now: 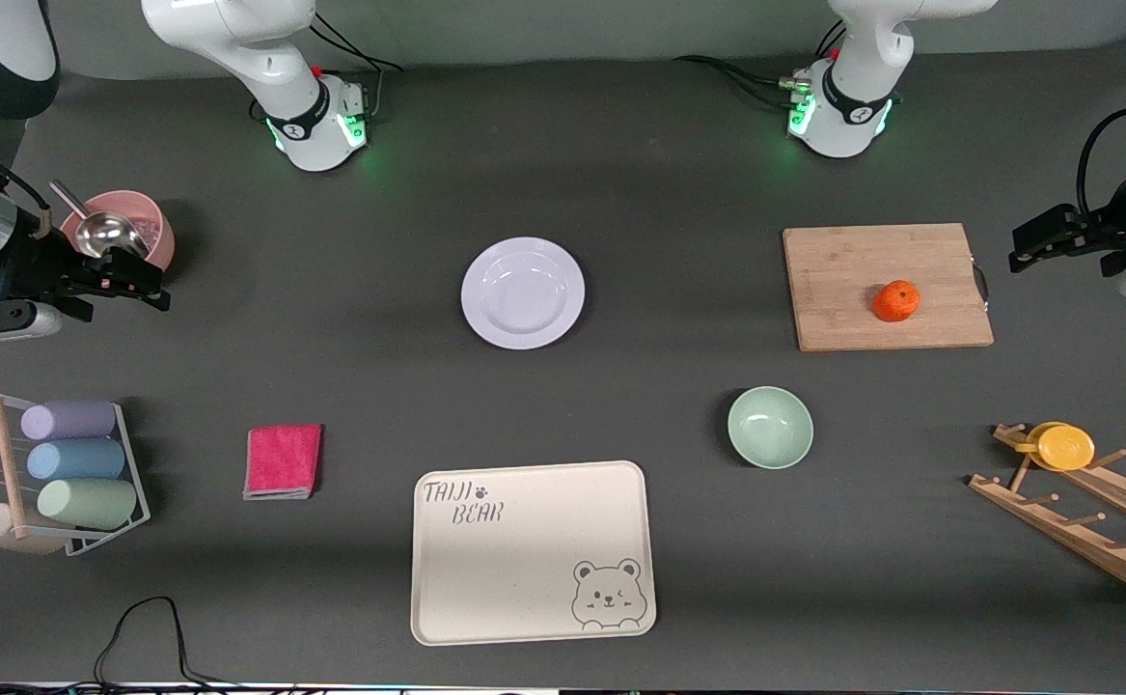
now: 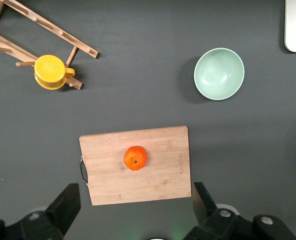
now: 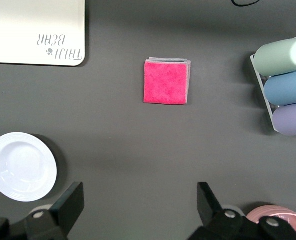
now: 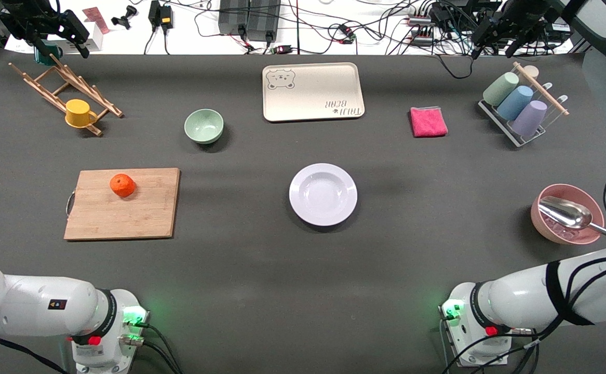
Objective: Place orange and plate with both arms
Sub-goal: 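Reach the left gripper down to the orange on the cutting board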
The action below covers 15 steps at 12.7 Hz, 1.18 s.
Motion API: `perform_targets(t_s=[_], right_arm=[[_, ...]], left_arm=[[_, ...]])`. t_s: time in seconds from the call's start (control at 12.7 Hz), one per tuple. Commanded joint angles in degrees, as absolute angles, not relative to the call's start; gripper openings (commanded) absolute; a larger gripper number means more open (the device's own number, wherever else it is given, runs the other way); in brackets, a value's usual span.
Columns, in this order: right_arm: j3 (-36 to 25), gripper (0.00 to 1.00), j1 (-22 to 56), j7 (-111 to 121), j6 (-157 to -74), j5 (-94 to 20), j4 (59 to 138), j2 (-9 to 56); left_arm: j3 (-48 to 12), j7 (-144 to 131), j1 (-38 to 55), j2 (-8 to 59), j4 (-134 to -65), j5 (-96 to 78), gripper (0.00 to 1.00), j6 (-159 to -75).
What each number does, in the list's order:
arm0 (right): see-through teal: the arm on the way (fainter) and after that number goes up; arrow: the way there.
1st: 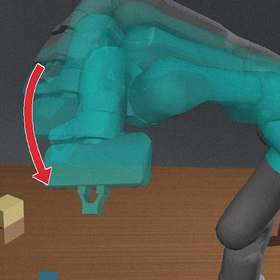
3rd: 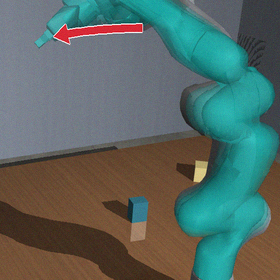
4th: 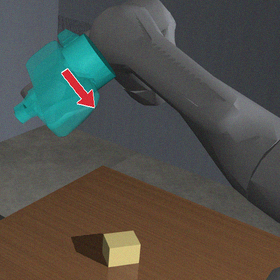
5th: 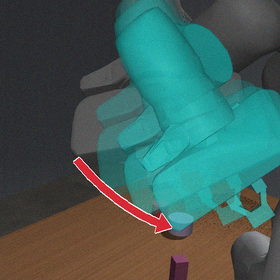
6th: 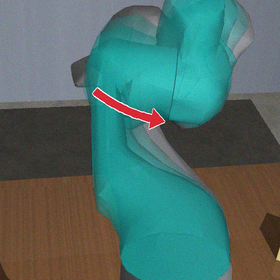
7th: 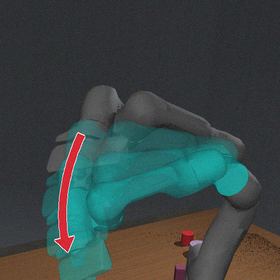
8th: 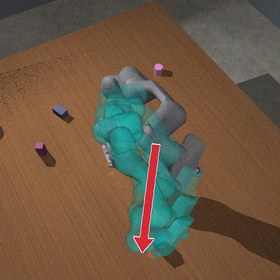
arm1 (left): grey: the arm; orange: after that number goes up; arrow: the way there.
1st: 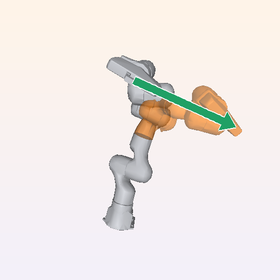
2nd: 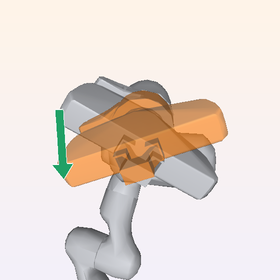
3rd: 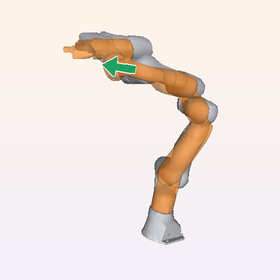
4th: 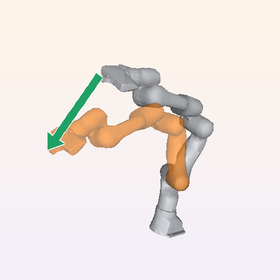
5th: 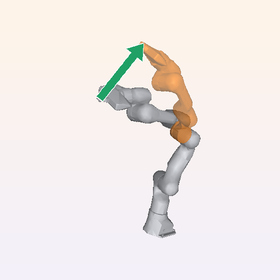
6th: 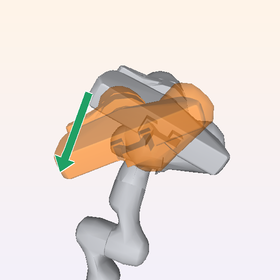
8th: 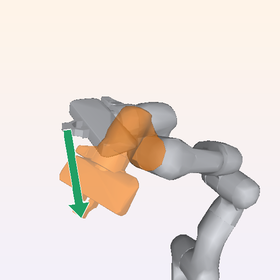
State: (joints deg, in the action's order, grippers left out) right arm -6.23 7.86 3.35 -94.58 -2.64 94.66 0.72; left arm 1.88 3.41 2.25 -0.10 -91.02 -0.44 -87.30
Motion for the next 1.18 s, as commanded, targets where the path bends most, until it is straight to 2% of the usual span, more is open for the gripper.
perform_targets(t_s=[0.0, 0.32, 0.55, 0.87, 1.1], right_arm=[[-6.1, 1.00, 7.9, 2.3, -94.9, -3.2, 95.0, 0.4], [-6.1, 1.00, 7.9, 2.3, -94.9, -3.2, 95.0, 0.4], [-6.1, 1.00, 7.9, 2.3, -95.4, -3.3, 94.9, 0.9], [-6.1, 1.00, 7.8, 2.3, -96.3, -6.2, 94.9, 1.6], [-6.1, 1.00, 7.8, 2.2, -96.9, -7.1, 94.8, 3.0]], left_arm=[[1.8, 2.5, 2.5, -1.1, -91.8, 0.3, 1.00, -86.7], [1.9, 3.0, 2.2, -1.3, -92.0, 0.8, 1.00, -86.5], [2.2, 3.3, 1.8, -4.7, -94.7, 2.9, 1.00, -84.6], [2.3, 4.7, -1.8, -17.7, -111.0, 3.0, 1.00, -89.5], [2.5, 4.9, -3.5, -25.6, -119.8, 3.0, 1.00, -89.8]])
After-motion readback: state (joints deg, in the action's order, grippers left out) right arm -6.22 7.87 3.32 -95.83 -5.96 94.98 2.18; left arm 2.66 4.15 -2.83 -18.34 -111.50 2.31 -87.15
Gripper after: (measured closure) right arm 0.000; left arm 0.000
